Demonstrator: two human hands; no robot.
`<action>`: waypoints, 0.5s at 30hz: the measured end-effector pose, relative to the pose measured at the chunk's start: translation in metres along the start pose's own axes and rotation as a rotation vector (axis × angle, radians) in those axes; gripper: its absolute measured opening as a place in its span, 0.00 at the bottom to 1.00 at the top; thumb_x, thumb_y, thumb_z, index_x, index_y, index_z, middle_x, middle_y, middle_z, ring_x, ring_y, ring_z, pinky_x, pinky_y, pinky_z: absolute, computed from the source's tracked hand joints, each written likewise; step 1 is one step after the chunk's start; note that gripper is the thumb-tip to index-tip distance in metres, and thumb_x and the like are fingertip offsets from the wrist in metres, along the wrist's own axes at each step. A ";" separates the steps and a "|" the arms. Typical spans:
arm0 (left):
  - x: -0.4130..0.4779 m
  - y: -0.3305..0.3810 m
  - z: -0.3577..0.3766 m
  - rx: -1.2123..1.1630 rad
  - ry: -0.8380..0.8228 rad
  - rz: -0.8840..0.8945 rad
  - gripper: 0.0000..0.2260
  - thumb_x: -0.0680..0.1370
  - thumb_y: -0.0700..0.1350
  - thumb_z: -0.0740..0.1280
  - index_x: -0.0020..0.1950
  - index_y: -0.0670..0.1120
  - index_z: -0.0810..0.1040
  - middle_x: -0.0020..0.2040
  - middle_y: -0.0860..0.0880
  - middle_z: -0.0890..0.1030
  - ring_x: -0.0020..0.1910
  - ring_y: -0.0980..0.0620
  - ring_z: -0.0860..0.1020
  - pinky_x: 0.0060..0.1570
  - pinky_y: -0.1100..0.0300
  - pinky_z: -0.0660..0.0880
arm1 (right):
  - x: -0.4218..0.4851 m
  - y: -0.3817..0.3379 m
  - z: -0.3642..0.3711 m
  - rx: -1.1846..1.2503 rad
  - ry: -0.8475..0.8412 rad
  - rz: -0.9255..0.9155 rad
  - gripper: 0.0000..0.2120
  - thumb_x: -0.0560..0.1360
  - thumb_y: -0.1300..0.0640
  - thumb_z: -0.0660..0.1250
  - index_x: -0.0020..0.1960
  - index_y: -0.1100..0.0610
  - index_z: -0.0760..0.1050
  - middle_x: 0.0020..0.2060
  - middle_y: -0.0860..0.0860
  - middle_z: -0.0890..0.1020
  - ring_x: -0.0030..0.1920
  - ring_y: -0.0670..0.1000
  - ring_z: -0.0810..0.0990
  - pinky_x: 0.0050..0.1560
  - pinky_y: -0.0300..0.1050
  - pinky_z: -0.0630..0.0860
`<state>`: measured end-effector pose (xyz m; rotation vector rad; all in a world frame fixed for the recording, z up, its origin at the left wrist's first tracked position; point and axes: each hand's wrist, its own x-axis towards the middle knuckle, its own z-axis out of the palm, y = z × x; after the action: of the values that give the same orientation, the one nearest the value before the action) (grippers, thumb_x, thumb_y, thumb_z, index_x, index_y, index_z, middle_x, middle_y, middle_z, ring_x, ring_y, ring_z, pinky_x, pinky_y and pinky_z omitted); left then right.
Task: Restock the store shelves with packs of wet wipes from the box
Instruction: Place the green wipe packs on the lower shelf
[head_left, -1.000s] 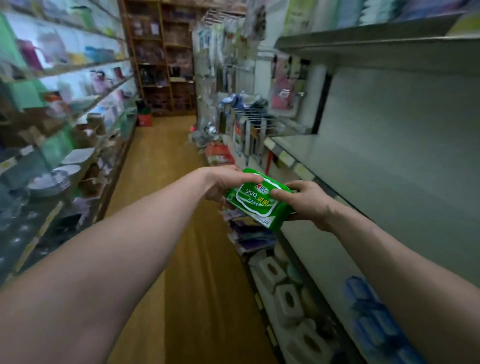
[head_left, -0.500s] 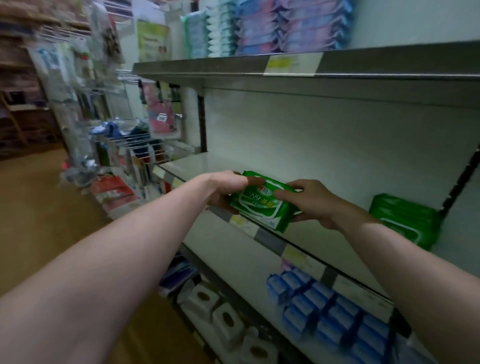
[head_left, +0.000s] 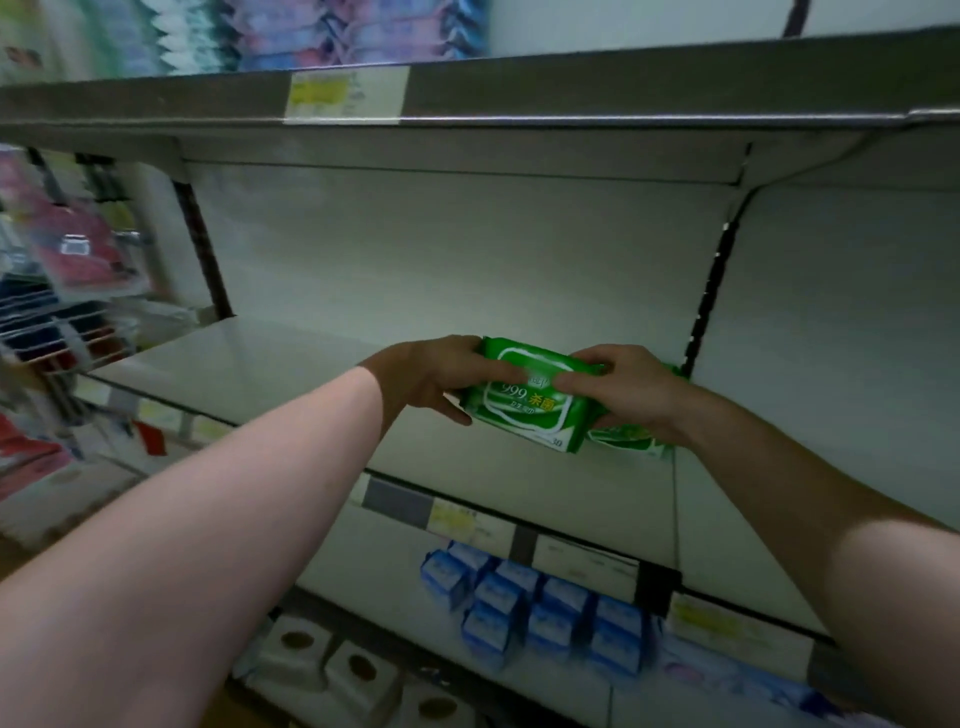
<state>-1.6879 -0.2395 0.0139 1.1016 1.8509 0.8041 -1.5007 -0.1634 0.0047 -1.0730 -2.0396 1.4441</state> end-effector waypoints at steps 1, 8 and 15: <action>0.006 0.005 0.007 0.004 -0.017 0.004 0.21 0.74 0.48 0.73 0.63 0.49 0.69 0.56 0.47 0.79 0.57 0.46 0.78 0.59 0.45 0.76 | 0.000 0.003 -0.011 -0.019 0.012 -0.003 0.19 0.74 0.57 0.71 0.63 0.58 0.73 0.47 0.53 0.81 0.42 0.47 0.82 0.37 0.39 0.80; 0.046 0.025 0.069 0.088 -0.062 0.029 0.33 0.71 0.39 0.75 0.72 0.48 0.64 0.64 0.46 0.75 0.60 0.46 0.75 0.57 0.47 0.77 | 0.001 0.046 -0.069 -0.134 0.041 0.017 0.27 0.71 0.59 0.74 0.68 0.56 0.70 0.59 0.54 0.76 0.49 0.51 0.81 0.46 0.43 0.80; 0.072 0.021 0.108 0.324 -0.051 0.030 0.36 0.69 0.41 0.77 0.72 0.45 0.61 0.66 0.44 0.72 0.53 0.48 0.73 0.43 0.55 0.77 | 0.010 0.086 -0.081 -0.262 -0.005 -0.039 0.30 0.70 0.61 0.75 0.68 0.54 0.67 0.59 0.50 0.72 0.57 0.49 0.74 0.54 0.38 0.73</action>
<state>-1.6053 -0.1535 -0.0417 1.3397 1.9699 0.4962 -1.4197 -0.0927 -0.0453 -1.1226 -2.2872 1.1840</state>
